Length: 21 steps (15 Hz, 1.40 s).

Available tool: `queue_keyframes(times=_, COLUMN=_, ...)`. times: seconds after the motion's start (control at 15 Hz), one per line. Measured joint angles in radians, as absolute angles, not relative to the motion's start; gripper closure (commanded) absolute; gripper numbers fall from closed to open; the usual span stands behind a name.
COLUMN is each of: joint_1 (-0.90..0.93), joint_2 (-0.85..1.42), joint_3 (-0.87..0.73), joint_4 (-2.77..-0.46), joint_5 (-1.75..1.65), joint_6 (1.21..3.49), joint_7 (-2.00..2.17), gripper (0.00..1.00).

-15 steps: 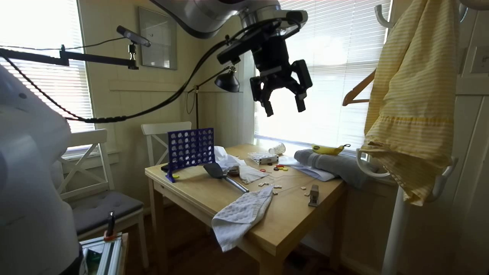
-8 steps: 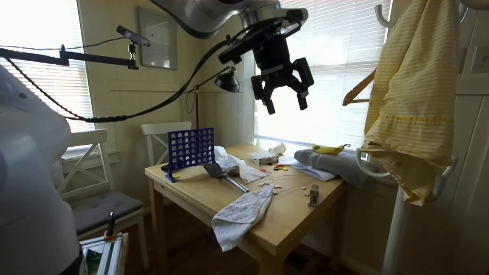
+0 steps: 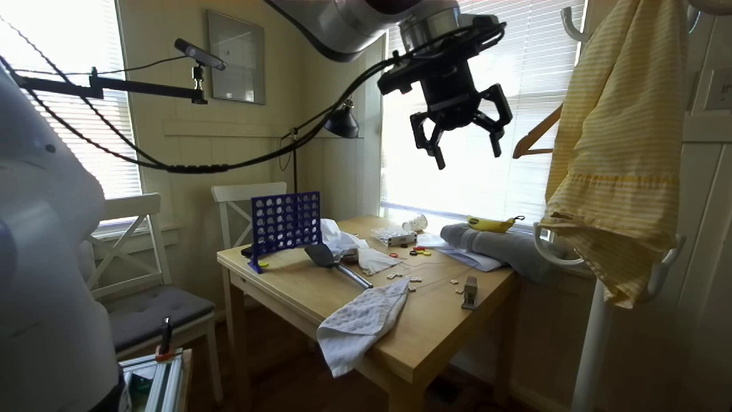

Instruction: Move the grey stapler to the left and put it on top of the white napkin.

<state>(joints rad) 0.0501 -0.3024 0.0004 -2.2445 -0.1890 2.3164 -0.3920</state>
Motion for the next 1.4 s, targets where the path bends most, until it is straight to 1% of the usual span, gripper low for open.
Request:
queue_keyframes(times=0.2, joint_1=0.068, joint_2=-0.16, joint_3=-0.009, joint_4=-2.088, joint_5=-0.163, joint_6=2.298, joint_7=-0.493, gripper=0.0)
queue_keyframes(times=0.4, joint_1=0.08, joint_2=-0.035, joint_3=0.016, joint_4=-1.93, joint_5=-0.165, joint_6=2.227, joint_7=-0.533, gripper=0.0)
queue_keyframes(times=0.8, joint_1=0.101, joint_2=0.101, joint_3=0.09, joint_4=-1.682, joint_5=-0.169, joint_6=2.048, joint_7=-0.549, gripper=0.0)
queue_keyframes(times=1.0, joint_1=0.096, joint_2=0.13, joint_3=0.091, joint_4=-1.624, joint_5=-0.158, joint_6=2.025, joint_7=-0.571, gripper=0.0)
queue_keyframes(times=1.4, joint_1=0.096, joint_2=0.149, joint_3=0.095, joint_4=-1.616, joint_5=-0.118, joint_6=2.038, joint_7=-0.516, gripper=0.0)
